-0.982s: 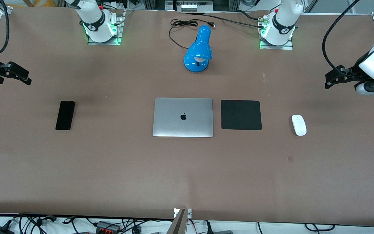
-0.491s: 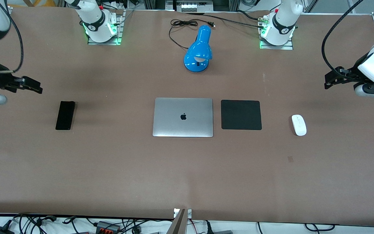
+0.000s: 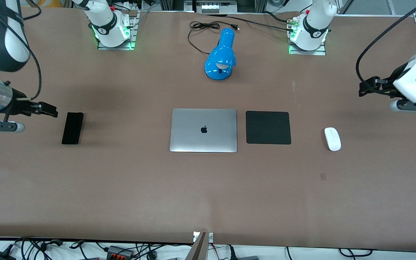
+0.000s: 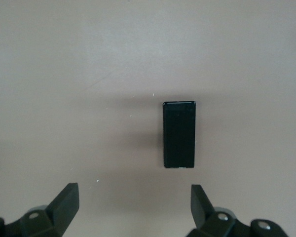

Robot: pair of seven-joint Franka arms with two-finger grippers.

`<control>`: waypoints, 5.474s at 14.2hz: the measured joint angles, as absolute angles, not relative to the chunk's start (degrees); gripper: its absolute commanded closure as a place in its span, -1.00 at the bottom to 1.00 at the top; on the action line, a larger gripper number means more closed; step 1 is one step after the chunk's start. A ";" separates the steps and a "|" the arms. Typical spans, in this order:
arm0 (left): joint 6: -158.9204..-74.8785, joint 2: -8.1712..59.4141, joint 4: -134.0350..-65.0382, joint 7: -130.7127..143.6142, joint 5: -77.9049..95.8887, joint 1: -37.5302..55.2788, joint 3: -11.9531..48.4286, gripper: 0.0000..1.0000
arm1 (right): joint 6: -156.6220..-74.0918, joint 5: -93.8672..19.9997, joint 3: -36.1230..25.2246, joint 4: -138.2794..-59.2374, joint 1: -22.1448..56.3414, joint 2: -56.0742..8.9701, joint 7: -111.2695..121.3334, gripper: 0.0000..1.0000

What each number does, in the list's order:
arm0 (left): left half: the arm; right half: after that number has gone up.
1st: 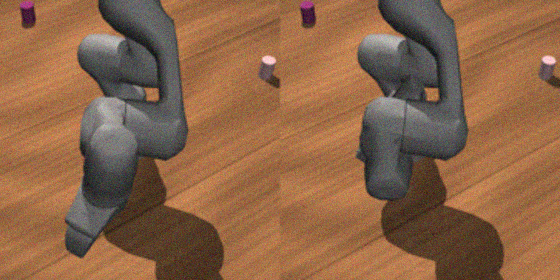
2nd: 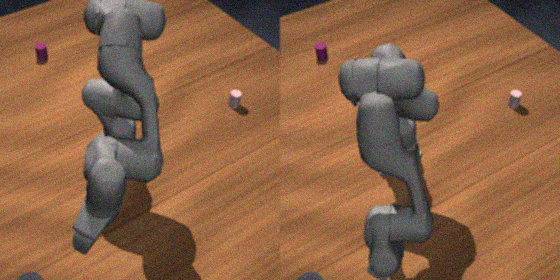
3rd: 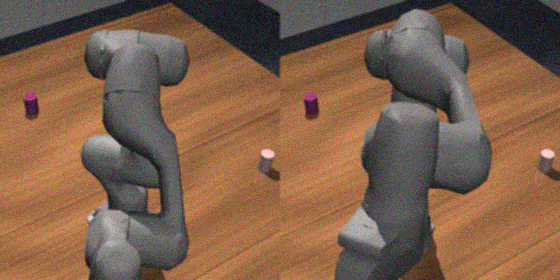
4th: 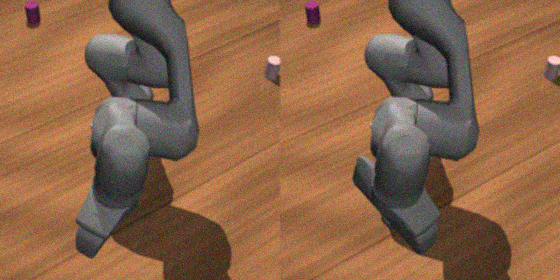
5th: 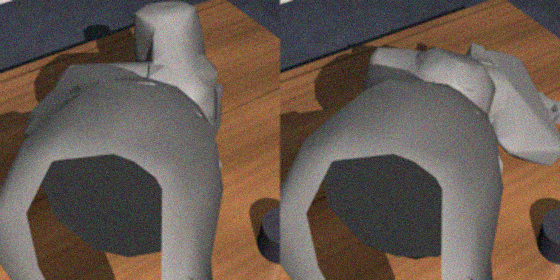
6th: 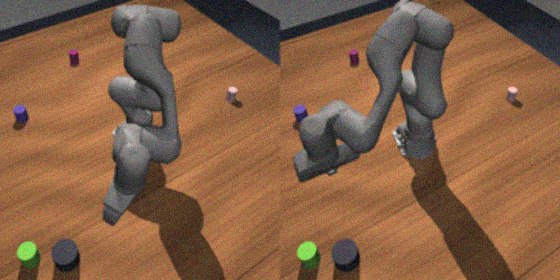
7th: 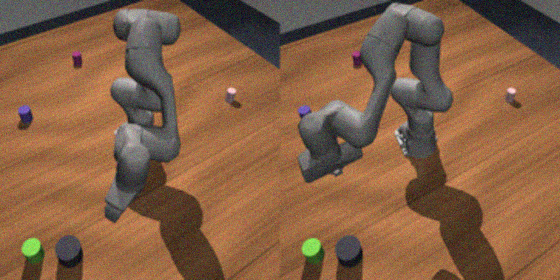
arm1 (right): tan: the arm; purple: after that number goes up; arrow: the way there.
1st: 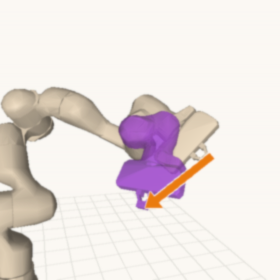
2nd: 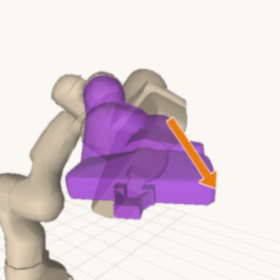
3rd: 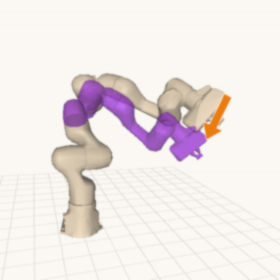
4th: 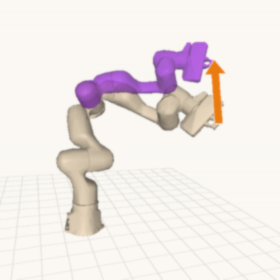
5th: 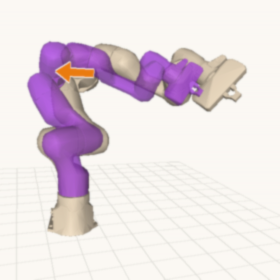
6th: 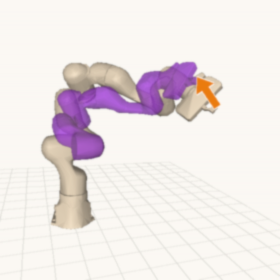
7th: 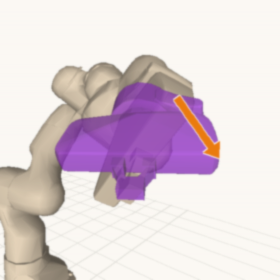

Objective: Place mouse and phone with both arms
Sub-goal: 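Lower the right gripper onto the phone while the left gripper reaches the mouse, then grasp the phone with the right gripper while the left gripper grasps the mouse, then carry the white mouse with the left gripper onto the black pad, then carry the phone beside the laptop while the left gripper releases and withdraws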

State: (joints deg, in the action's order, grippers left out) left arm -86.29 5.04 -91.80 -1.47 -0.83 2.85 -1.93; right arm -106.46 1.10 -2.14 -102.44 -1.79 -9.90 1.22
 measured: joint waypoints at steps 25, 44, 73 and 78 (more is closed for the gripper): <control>-159.62 28.04 -125.63 -2.26 -2.29 -3.82 -1.62 -0.28 | -126.89 3.32 -3.18 -109.27 -7.51 -31.86 1.26 -1.00; -133.05 23.87 -114.46 20.10 -4.13 4.70 14.56 0.21 | -125.00 4.23 -3.14 -109.09 -7.53 -33.77 2.82 -0.07; -88.15 16.84 -88.77 6.68 -6.93 -5.32 13.35 -1.00 | -122.42 -5.12 1.08 -98.44 21.86 -37.07 -18.48 0.41; -78.48 16.88 -76.20 6.32 -6.93 -5.14 13.65 -1.00 | -124.36 -5.13 1.08 -98.43 23.80 -38.63 -21.22 0.41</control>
State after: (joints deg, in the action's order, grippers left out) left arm -78.48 16.88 -76.20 6.32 -6.93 -5.14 13.65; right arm -124.36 -5.13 1.08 -98.43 23.80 -38.63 -21.22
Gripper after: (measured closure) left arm 0.000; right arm 0.216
